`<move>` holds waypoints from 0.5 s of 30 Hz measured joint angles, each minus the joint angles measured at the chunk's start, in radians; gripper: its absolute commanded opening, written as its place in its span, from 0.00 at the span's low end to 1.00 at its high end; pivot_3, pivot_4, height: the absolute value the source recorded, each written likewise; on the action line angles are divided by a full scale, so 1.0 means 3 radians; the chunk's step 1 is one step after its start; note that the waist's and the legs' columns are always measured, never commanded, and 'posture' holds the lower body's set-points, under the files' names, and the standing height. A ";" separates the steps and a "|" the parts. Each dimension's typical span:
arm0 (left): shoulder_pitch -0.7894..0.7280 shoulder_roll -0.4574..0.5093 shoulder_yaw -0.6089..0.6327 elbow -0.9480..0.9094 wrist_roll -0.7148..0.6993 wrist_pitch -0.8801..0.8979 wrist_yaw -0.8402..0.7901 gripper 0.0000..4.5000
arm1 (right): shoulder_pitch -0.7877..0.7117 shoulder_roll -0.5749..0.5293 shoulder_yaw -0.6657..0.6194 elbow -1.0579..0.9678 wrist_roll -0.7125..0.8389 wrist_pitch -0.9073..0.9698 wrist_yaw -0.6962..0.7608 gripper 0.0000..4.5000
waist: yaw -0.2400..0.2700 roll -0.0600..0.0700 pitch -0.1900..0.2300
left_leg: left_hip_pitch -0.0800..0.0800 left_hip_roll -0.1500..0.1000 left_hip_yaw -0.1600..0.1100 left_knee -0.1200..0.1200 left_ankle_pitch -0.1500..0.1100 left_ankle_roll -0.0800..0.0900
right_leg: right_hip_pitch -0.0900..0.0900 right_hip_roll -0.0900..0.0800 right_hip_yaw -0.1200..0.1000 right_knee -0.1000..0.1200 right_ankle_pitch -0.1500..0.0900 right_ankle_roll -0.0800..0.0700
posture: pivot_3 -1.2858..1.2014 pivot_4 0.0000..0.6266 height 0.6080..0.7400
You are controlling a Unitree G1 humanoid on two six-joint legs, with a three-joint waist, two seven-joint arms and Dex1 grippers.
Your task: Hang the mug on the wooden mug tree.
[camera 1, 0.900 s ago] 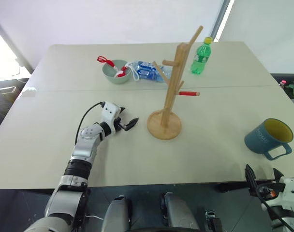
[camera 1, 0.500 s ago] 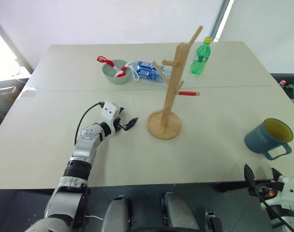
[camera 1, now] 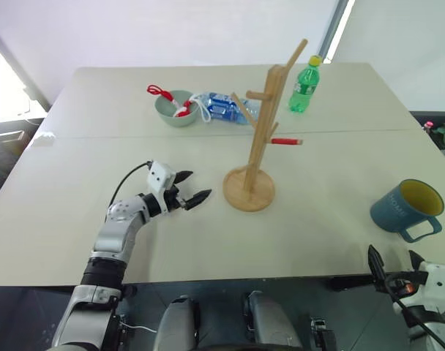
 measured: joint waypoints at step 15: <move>0.0217 0.0268 -0.0762 -0.1317 -0.0520 0.0804 -0.0821 1.00 | -0.0178 -0.0002 -0.0166 0.0045 -0.0125 -0.0004 -0.0382 0.98 | 0.0000 0.0007 -0.0004 | -0.0002 -0.0007 0.0004 -0.0007 0.0001 0.0000 | -0.0005 -0.0011 0.0001 -0.0001 -0.0002 -0.0002 | 0.52 0.24 1.00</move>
